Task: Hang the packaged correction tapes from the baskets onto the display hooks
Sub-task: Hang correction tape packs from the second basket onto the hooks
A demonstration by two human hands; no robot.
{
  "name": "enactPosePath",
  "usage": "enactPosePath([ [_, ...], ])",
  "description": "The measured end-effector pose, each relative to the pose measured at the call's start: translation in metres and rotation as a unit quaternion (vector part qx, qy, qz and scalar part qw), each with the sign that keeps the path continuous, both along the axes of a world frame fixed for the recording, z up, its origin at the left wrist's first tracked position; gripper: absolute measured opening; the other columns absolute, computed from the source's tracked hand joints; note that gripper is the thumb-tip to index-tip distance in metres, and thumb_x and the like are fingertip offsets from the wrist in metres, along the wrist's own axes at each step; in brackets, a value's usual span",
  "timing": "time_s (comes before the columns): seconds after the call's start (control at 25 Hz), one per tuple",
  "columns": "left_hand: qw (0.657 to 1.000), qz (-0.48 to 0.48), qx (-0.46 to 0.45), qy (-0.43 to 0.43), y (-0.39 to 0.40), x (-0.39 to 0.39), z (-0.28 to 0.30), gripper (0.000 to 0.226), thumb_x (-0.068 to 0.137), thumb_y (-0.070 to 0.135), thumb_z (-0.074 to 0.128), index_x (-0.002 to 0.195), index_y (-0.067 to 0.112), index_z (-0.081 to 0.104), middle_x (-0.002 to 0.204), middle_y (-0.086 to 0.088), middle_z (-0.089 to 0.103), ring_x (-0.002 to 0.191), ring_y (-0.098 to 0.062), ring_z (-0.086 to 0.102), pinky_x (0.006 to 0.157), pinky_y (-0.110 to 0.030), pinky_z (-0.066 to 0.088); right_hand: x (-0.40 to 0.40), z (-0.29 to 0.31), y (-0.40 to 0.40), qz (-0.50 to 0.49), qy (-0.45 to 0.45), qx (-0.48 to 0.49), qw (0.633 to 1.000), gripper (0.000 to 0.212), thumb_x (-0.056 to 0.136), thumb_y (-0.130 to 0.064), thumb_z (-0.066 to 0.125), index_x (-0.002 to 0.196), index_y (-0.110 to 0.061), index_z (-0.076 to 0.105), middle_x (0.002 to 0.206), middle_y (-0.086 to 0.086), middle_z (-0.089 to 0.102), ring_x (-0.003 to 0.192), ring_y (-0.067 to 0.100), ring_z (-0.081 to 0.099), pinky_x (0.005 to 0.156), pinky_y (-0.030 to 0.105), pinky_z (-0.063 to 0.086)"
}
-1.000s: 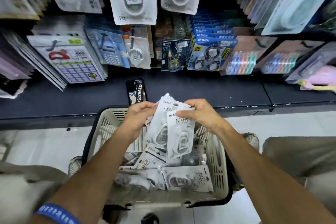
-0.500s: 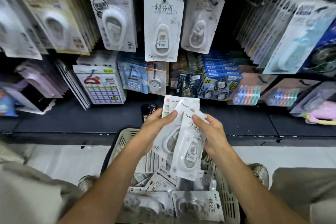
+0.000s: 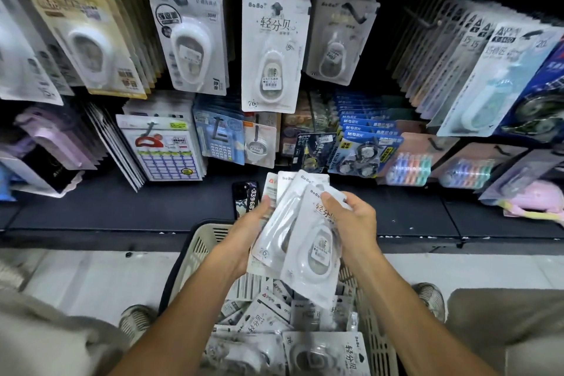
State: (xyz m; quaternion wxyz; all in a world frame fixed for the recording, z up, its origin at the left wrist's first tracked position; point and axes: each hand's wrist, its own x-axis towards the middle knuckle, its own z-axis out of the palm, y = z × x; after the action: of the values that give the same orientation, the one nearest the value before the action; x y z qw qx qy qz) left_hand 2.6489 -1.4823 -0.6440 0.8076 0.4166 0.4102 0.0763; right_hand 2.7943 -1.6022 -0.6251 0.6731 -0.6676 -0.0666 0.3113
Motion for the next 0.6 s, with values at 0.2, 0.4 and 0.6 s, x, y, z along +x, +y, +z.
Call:
enactPosePath([
  [0.2,0.991,-0.124,0.010,-0.038,-0.011,0.006,0.010,0.081,0.053,0.056,0.095,0.121,0.020,0.073,0.121,-0.010,0.075,0.114,-0.030,0.071,0.095,-0.047,0.058,0.010,0.017,0.012,-0.014,-0.168,-0.065,0.983,0.018,0.082,-0.024,0.084,0.090,-0.022,0.069,0.088,0.002,0.076,0.082,0.025,0.073,0.072,0.041,0.062],
  [0.4,0.999,0.031,-0.012,-0.025,-0.010,0.019,0.020,0.044,0.082,0.025,0.079,0.121,0.010,0.068,0.094,-0.015,0.080,0.072,-0.028,0.077,0.057,-0.037,0.060,0.007,0.049,0.016,-0.017,0.128,0.033,0.991,0.044,0.079,-0.020,0.086,0.113,-0.015,0.058,0.101,0.013,0.076,0.079,0.028,0.076,0.060,0.038,0.060],
  [0.6,0.991,0.108,-0.041,-0.065,-0.003,0.015,0.032,0.044,0.078,0.025,0.082,0.119,0.011,0.073,0.105,-0.021,0.077,0.089,-0.039,0.076,0.071,-0.058,0.062,-0.004,0.054,0.003,0.236,-0.052,-0.044,0.969,0.048,0.073,-0.008,0.089,0.113,-0.024,0.068,0.101,-0.006,0.079,0.093,0.013,0.076,0.066,0.022,0.059],
])
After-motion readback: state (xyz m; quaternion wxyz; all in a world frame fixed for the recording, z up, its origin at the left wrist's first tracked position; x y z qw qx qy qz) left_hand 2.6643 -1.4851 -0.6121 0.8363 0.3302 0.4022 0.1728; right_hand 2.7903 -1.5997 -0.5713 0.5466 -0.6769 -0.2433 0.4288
